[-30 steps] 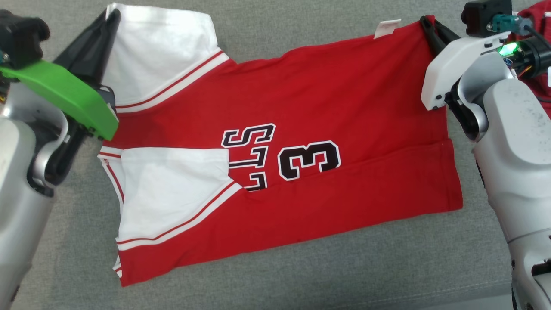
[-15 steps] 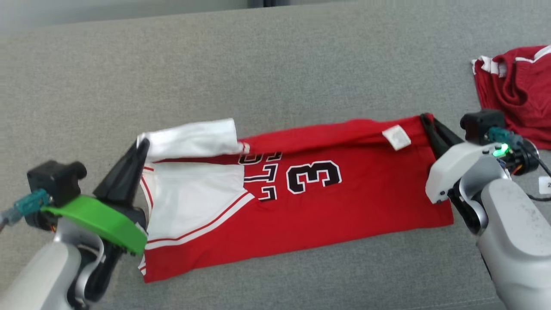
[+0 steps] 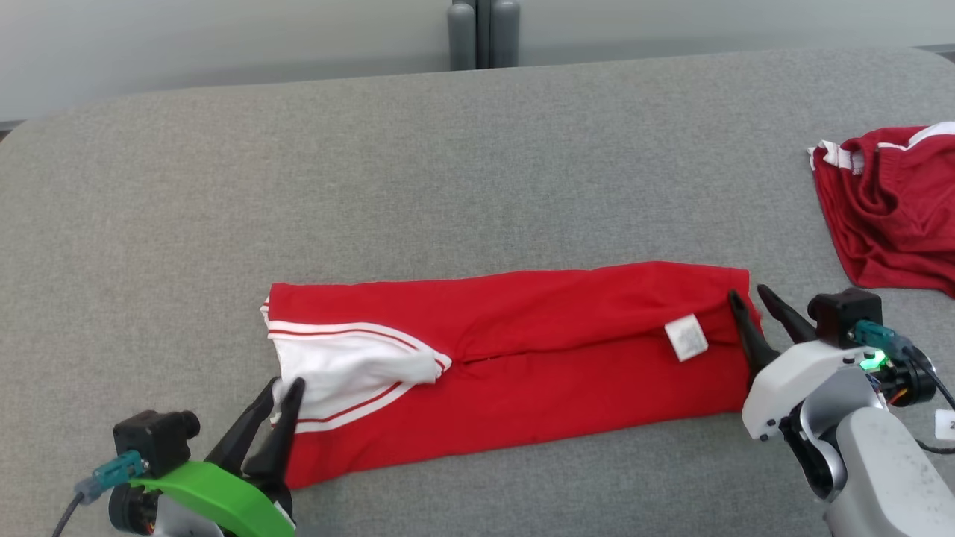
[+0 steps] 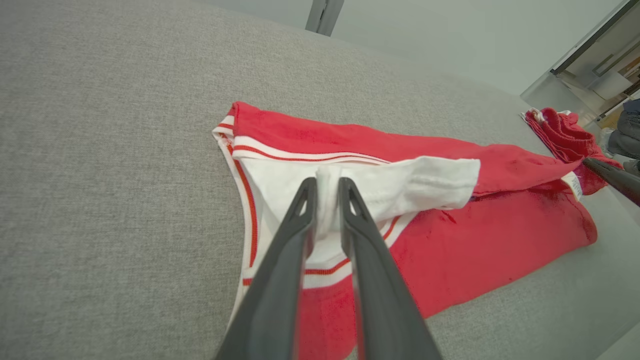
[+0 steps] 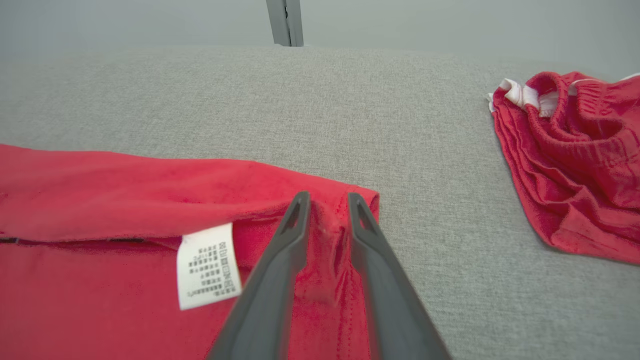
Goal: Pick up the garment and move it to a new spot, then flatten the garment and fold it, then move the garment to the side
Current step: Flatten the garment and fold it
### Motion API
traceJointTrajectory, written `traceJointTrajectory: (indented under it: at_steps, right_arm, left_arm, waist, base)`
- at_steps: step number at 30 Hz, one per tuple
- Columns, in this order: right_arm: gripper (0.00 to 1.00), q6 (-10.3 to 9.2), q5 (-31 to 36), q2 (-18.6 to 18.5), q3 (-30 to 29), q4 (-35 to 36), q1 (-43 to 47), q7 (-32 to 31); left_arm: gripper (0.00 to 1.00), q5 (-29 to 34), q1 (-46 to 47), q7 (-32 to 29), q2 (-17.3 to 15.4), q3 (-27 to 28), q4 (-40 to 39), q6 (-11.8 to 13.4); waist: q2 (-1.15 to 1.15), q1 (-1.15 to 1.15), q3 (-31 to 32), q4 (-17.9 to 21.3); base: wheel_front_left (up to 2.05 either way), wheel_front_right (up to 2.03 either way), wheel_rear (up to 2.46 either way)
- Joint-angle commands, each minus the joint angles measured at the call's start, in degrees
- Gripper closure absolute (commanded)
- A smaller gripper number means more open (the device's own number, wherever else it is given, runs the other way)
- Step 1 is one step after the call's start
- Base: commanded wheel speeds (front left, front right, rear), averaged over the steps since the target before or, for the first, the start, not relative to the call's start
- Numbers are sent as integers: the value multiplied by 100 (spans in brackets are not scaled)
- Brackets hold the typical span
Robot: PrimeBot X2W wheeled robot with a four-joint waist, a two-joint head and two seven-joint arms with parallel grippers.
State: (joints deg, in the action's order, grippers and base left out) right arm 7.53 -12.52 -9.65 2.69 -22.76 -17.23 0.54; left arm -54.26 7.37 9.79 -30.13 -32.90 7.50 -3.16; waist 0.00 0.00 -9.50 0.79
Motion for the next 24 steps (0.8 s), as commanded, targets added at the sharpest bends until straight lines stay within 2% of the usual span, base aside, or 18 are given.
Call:
traceJointTrajectory:
  at_steps: [1,8,13,20,24]
  right_arm:
    - [0,-10,41,22,-115,53,144,62]
    - [0,-9,384,320,-794,416,571,260]
    - [0,-9,529,506,-1005,536,727,128]
    - [0,-9,676,639,-1116,145,520,107]
    - [0,-10,837,663,-1127,-295,380,193]
  left_arm:
    - [0,-19,-110,63,2,0,15,-46]
    - [0,78,-348,402,131,222,-58,81]
    - [0,332,-347,505,293,472,-118,258]
    - [0,549,-308,540,744,751,-103,338]
    - [0,703,-314,538,950,878,-60,275]
  waist:
    - [0,0,23,6]
    - [0,0,113,-31]
    - [0,0,138,-65]
    - [0,0,93,-130]
    - [0,0,64,-205]
  base:
    - [0,0,0]
    - [0,0,0]
    - [0,0,0]
    - [0,0,0]
    - [0,0,0]
